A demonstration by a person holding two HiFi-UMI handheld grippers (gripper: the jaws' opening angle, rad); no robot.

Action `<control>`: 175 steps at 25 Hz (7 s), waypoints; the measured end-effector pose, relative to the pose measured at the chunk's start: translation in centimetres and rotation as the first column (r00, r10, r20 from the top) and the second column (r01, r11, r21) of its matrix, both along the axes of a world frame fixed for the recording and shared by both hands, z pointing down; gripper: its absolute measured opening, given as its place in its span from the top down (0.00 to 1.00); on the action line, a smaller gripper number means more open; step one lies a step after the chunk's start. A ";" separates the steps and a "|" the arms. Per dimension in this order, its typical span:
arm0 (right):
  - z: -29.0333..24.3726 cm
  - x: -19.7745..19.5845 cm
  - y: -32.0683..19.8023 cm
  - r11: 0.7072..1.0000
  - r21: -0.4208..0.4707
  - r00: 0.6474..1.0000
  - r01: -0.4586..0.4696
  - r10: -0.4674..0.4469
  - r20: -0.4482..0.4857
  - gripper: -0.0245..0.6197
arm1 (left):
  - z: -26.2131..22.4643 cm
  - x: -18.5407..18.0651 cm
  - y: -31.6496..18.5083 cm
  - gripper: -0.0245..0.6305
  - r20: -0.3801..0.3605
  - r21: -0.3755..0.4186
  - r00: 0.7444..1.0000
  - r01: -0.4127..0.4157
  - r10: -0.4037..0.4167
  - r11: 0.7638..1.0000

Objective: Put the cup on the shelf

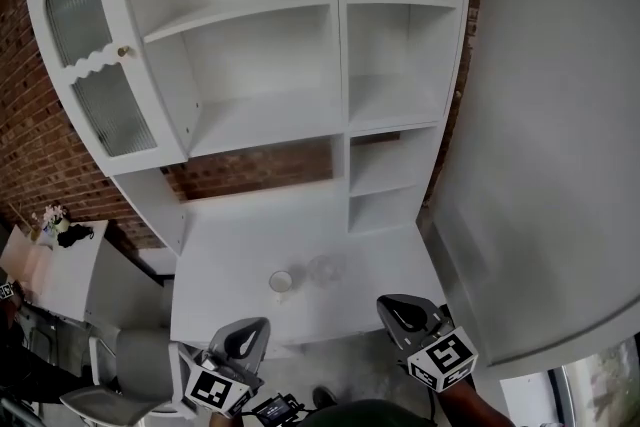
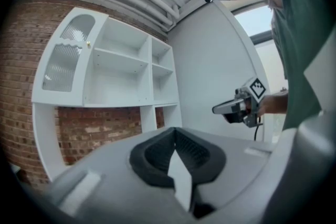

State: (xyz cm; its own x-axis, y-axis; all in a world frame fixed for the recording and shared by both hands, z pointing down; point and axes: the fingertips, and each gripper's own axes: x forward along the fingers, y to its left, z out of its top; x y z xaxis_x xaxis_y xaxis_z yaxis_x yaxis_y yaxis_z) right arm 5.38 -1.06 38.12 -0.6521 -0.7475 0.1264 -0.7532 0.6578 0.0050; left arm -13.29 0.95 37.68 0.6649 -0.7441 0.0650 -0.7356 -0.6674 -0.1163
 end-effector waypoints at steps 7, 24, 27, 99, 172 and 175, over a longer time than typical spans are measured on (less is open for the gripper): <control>0.7 -3.1 -2.4 0.999 -0.007 0.999 -0.031 0.031 -0.015 0.95 | 1.1 -3.0 -3.1 0.96 -0.004 -0.010 0.999 -0.034 0.034 0.999; 5.3 -6.1 -7.0 0.997 -0.062 0.998 -0.044 0.042 -0.042 0.95 | 3.8 -5.7 -6.0 0.96 -0.017 -0.057 1.000 -0.013 0.012 0.998; 6.9 -6.5 -8.4 0.996 -0.082 0.998 -0.020 0.016 -0.055 0.95 | 4.1 -6.1 -6.7 0.96 -0.016 -0.060 1.000 0.022 -0.023 0.998; 41.1 -9.8 -21.2 0.877 -0.468 0.953 -0.112 -0.039 -0.301 0.75 | 24.8 -6.3 -15.1 0.96 0.118 -0.338 0.984 0.165 -0.132 0.927; 18.8 -0.6 -25.1 0.967 -0.163 0.979 -0.194 0.181 -0.091 0.87 | 40.3 -6.3 -20.4 0.58 0.233 -0.385 0.922 0.379 -0.308 0.842; 18.1 -0.3 -25.1 0.968 -0.150 0.978 -0.201 0.189 -0.092 0.87 | 40.4 -6.1 -20.9 0.53 0.232 -0.368 0.923 0.375 -0.307 0.851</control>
